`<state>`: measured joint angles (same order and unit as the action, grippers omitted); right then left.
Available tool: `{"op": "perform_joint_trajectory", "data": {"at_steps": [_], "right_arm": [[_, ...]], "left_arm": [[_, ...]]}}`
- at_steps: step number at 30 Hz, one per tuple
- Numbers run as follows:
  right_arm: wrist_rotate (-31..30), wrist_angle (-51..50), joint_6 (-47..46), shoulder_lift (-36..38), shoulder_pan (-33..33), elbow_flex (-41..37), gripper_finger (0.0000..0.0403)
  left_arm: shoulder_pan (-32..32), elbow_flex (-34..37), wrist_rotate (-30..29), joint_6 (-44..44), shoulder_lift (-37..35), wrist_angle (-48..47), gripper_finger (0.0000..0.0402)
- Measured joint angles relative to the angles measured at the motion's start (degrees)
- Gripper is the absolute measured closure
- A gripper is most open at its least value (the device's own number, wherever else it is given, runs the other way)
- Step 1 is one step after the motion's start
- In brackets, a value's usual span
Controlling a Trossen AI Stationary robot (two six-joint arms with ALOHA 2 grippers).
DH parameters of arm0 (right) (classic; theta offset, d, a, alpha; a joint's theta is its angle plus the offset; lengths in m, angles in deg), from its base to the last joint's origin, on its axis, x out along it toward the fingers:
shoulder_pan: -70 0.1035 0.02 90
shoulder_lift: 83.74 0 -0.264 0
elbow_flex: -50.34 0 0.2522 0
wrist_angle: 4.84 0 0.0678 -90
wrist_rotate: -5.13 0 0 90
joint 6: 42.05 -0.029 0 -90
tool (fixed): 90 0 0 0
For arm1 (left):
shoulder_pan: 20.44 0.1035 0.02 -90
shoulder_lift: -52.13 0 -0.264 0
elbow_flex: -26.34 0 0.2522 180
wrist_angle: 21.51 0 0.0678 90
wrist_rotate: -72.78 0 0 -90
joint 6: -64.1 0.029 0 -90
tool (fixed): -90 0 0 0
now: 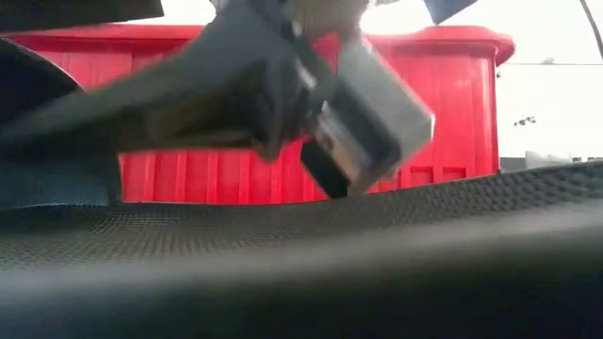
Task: Pick and place slides into bin
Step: Put the black slide into the red bin
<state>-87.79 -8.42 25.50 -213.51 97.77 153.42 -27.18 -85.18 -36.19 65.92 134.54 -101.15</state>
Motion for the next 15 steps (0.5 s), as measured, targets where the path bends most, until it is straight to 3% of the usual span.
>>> {"op": "perform_joint_trajectory", "data": {"at_steps": [6,15], "right_arm": [[-3.2,1.0,0.0,-1.6,0.0,0.0,0.0174],[-4.2,5.2,-0.1,-1.6,-0.2,0.0,0.0213]], "left_arm": [[0.0,0.0,0.1,0.0,0.0,0.0,0.0181],[0.0,0.0,0.1,0.0,0.0,0.0,0.0181]]}}
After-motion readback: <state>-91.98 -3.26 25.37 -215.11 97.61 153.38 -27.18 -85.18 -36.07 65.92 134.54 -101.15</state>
